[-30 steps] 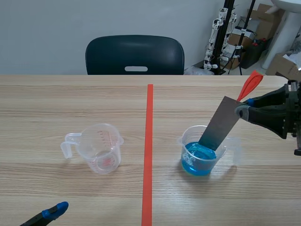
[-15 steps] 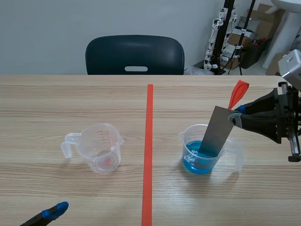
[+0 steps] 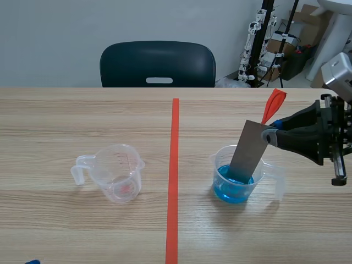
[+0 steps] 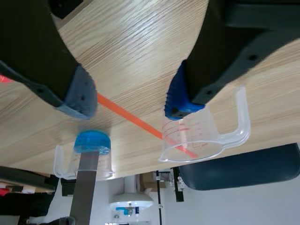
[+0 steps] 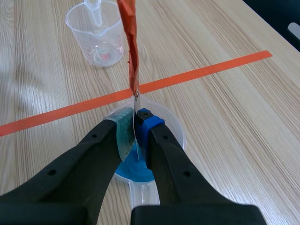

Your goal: Do the redox reaction experiment. raise the plate out of the solution

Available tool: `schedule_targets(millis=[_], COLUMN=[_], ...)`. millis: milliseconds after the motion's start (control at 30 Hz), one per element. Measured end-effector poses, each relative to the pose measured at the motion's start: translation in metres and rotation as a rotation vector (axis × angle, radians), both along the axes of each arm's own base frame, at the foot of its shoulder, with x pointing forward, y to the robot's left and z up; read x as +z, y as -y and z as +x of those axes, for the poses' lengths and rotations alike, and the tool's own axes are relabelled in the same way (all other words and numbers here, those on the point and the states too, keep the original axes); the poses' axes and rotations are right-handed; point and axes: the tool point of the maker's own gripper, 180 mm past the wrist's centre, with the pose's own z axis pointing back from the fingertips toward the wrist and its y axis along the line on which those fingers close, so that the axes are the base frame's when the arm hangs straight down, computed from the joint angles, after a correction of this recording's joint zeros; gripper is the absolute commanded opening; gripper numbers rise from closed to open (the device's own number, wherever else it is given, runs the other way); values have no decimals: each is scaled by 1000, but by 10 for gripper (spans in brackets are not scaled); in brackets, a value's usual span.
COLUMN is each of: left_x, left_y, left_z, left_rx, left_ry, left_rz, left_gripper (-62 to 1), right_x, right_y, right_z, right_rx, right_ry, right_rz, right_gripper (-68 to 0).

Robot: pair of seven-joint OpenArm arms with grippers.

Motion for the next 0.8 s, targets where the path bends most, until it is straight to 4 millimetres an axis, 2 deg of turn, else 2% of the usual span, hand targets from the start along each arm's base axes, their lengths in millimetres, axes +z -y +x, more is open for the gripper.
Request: schedule_targets(millis=[67,200,333,433,567,700,800], left_x=[4,15,30,47,70,90,106], left_y=[-11,-34,-59,-77,-95,-114,-121], left_z=[0,3,10,20,35,59,78], left_rx=[-12,-30,-31,-26,-61,-82,-120], left_ry=[3,19,51,92,97,75,57], left_rz=[24,68,124,160,153,163,168], left_gripper=[-438,-507,-582,-586,-586,-587,-591], right_x=[-2,-13,-4,2,-2,1,7], right_y=[1,3,-2,-3,-1,-3,-7], right_z=[0,-1,8,14,13,14,10], right_rx=[0,8,1,-16,-19,-26,-6], right_ry=[-5,-25,-22,-22,-34,-43,-33], right_rz=[-14,-94,-108,-96,-116,-111,-104], right_gripper=[-669,-669,-669,-669,-669,-669,-669])
